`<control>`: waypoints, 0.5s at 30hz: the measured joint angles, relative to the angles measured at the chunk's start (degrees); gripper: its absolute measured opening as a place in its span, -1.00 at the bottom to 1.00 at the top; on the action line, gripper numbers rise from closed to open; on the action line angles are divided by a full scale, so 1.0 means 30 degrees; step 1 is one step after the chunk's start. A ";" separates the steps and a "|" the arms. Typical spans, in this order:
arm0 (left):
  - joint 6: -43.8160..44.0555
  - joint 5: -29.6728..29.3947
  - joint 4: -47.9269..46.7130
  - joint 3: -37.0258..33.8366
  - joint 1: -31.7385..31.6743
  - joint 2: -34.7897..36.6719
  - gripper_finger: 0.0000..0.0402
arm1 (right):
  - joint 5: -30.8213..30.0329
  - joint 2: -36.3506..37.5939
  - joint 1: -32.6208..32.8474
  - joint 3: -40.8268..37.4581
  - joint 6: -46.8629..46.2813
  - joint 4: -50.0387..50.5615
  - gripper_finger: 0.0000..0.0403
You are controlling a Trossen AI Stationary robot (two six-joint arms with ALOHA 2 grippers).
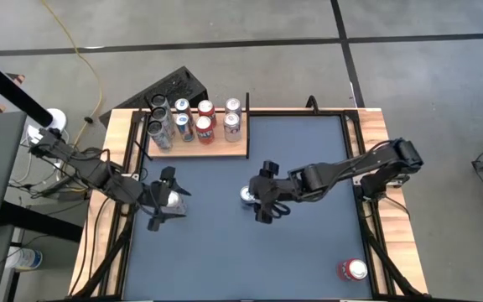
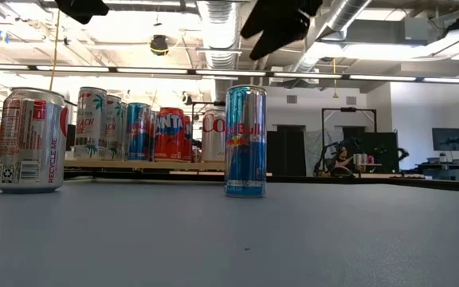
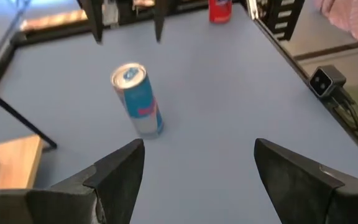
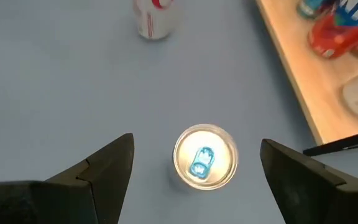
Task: Place canned beverage on shelf
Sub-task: Put the blue soda can on the shelf aligned with the other blue soda can
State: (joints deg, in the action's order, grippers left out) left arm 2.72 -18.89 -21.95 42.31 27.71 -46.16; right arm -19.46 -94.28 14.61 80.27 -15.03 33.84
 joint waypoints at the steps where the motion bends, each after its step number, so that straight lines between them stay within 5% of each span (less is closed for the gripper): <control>1: -0.0302 0.0004 0.0490 -0.0318 -0.0067 0.0243 0.44 | 0.0055 -0.0188 0.0001 0.0000 -0.0032 -0.0006 0.65; 15: -0.0219 0.0128 0.1972 -0.2072 -0.0680 0.2252 0.44 | 0.0798 -0.1696 -0.1510 0.0013 -0.0596 -0.0325 0.78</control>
State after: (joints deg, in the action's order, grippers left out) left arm 2.07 -18.51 -16.03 36.10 25.67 -39.41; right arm -17.07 -99.36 10.08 80.31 -16.82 32.87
